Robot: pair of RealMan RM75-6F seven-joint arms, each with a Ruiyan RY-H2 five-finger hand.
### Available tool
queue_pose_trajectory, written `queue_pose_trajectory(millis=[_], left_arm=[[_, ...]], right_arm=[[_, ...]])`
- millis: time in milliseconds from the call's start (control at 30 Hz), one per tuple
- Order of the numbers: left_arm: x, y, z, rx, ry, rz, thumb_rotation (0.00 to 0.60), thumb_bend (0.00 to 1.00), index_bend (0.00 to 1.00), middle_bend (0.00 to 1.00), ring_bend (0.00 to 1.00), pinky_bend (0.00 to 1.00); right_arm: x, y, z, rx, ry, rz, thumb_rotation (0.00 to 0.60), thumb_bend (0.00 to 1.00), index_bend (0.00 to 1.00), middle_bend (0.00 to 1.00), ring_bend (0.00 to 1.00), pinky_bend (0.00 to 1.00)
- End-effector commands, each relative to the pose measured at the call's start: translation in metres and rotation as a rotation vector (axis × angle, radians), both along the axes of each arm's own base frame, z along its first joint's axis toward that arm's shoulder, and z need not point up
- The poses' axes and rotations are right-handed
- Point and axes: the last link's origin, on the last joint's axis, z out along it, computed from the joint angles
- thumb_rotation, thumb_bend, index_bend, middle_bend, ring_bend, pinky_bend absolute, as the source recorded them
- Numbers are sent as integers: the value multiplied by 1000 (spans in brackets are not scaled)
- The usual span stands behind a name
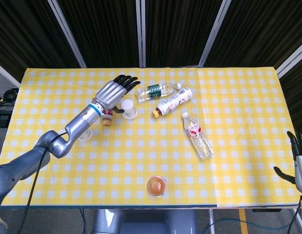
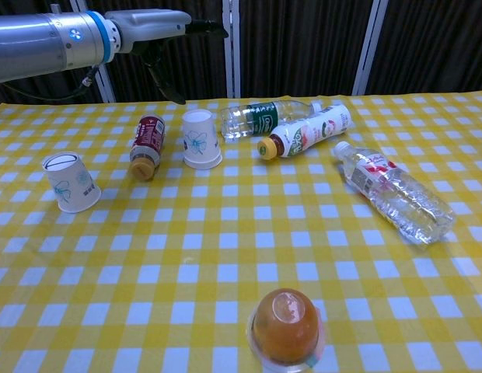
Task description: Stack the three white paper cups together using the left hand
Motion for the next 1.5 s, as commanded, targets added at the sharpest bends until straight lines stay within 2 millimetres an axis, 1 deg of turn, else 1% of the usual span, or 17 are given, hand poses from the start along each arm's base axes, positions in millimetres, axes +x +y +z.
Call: queue_pose_trajectory(millis=[33, 100, 200, 267, 333, 400, 467, 533, 600, 667, 767, 967, 1133, 1300, 1367, 1433, 1500], left_arm=[[-27, -20, 26, -11, -25, 7, 600, 16, 39, 0, 0, 52], [-46, -37, 36, -17, -26, 3, 600, 0, 57, 0, 3, 53], [-70, -61, 50, -18, -18, -4, 600, 0, 72, 16, 37, 70], [-86, -74, 58, -14, -10, 2, 600, 0, 86, 46, 72, 102], [-105, -87, 65, -8, 14, 19, 600, 0, 96, 79, 118, 169], [-119, -97, 69, -14, 28, 39, 600, 0, 98, 92, 140, 217], [-138, -107, 73, -16, 46, 73, 600, 0, 101, 100, 146, 230], [-152, -111, 73, -14, 65, 104, 600, 0, 107, 105, 155, 233], [-163, -112, 71, -16, 84, 131, 600, 0, 121, 117, 176, 260], [-171, -113, 68, -19, 90, 151, 600, 0, 135, 128, 193, 287], [-178, -111, 63, -16, 80, 169, 600, 0, 145, 129, 196, 291], [-185, -100, 45, -5, 107, 186, 600, 0, 175, 150, 227, 331], [-187, -94, 30, -10, 120, 202, 600, 0, 220, 198, 263, 388], [-188, -89, 22, -18, 129, 213, 600, 0, 284, 259, 311, 432], [-187, -89, 20, -21, 120, 210, 600, 0, 327, 298, 353, 472], [-187, -89, 19, -16, 129, 196, 600, 0, 403, 360, 408, 515], [-189, -89, 19, -8, 145, 188, 600, 3, 449, 396, 439, 542]], right_arm=[[1, 1, 0, 2, 1, 4, 600, 0, 0, 0, 0, 0], [3, 2, 0, 3, 1, 10, 600, 0, 0, 0, 0, 0], [5, 3, 0, 3, 2, 19, 600, 0, 0, 0, 0, 0], [6, 5, 0, 4, 0, 23, 600, 0, 0, 0, 0, 0], [8, 6, -1, 5, 0, 30, 600, 0, 0, 0, 0, 0], [10, 7, -1, 7, 0, 37, 600, 0, 0, 0, 0, 0], [13, 9, -2, 12, 2, 47, 600, 0, 0, 0, 0, 0], [15, 10, -3, 16, 0, 57, 600, 0, 0, 0, 0, 0], [17, 10, -3, 17, 0, 62, 600, 0, 0, 0, 0, 0], [17, 11, -3, 16, -1, 65, 600, 0, 0, 0, 0, 0], [17, 11, -3, 16, -1, 67, 600, 0, 0, 0, 0, 0], [16, 12, -1, 11, -2, 64, 600, 0, 0, 0, 0, 0], [14, 13, 2, 3, -4, 57, 600, 0, 0, 0, 0, 0], [13, 13, 3, 1, -5, 51, 600, 0, 0, 0, 0, 0], [12, 13, 3, -1, -4, 50, 600, 0, 0, 0, 0, 0], [12, 13, 3, -3, -5, 49, 600, 0, 0, 0, 0, 0], [11, 12, 4, -4, -5, 48, 600, 0, 0, 0, 0, 0]])
